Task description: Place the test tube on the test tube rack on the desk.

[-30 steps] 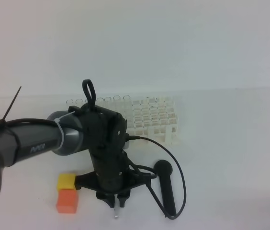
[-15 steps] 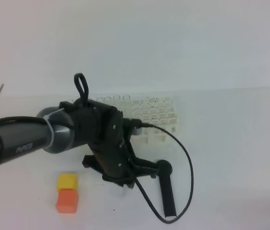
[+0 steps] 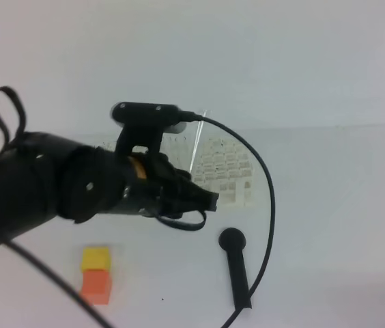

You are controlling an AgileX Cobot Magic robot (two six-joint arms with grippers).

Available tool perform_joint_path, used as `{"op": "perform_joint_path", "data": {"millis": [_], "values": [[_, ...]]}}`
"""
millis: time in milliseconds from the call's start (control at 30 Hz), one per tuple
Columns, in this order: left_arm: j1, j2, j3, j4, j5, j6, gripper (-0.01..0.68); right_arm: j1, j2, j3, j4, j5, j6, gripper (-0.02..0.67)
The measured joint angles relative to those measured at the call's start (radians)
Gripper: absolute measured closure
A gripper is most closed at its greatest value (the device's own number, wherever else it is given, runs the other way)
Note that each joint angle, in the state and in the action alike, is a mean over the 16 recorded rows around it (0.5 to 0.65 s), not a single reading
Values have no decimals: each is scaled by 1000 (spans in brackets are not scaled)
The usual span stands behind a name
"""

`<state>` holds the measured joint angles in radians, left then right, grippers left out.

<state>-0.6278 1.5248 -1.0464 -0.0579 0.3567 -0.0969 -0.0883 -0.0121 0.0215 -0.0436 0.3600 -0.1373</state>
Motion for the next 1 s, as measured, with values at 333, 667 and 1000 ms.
{"op": "perform_joint_path", "data": {"millis": [333,667,1000], "values": [[0,-275,286,-376,-125,368,673,0,0,0,4,-3,1,650],[0,-417,390,-1168,24,1205,673,0,0,5,229,-139,44,650],[1,-429,398,-1622,17,1689,673,0,0,-23,536,-264,45,650]]}}
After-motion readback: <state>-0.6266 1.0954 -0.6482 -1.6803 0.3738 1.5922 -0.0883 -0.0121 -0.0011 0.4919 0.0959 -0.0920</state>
